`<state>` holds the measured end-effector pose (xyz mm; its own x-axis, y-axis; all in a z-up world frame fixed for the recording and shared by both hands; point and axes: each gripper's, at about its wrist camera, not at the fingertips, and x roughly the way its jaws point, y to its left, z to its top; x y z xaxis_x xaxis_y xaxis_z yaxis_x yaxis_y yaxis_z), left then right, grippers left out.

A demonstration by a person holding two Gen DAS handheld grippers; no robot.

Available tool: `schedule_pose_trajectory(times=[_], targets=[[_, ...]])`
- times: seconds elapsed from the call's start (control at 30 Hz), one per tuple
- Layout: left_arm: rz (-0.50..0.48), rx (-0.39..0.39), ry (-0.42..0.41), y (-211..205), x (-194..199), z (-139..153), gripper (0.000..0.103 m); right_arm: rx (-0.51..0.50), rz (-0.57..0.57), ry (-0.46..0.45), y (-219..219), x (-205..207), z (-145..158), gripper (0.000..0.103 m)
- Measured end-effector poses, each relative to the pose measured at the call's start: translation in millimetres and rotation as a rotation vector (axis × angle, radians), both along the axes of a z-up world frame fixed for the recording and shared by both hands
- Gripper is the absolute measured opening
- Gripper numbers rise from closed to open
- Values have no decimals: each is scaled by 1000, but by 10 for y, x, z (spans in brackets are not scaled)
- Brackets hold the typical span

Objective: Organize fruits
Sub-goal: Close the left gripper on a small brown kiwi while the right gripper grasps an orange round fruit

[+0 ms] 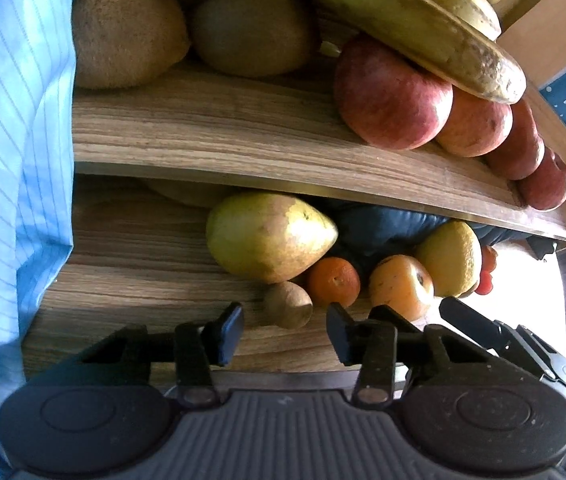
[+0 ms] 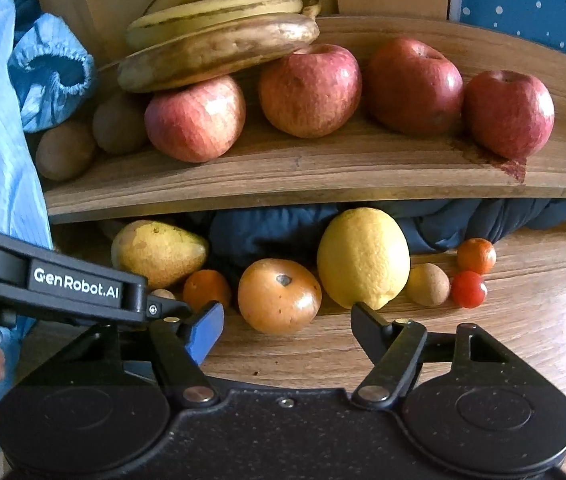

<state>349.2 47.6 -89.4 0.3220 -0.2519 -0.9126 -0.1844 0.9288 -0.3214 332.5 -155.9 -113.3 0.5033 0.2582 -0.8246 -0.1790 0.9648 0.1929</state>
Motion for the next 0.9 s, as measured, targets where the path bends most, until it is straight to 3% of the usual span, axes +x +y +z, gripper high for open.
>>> schedule_pose_trajectory(times=[0.17,0.57,0.9], targets=[[6,-5,0,30,-14,6,42,26,-10,12,-2,33,-26,67],[22,-21,-4,104,-34,34,31,56,-26,20,2,72,-36,64],[37,-32,0,182,-83,58,30,132,-65,34,-72,50,-54,62]])
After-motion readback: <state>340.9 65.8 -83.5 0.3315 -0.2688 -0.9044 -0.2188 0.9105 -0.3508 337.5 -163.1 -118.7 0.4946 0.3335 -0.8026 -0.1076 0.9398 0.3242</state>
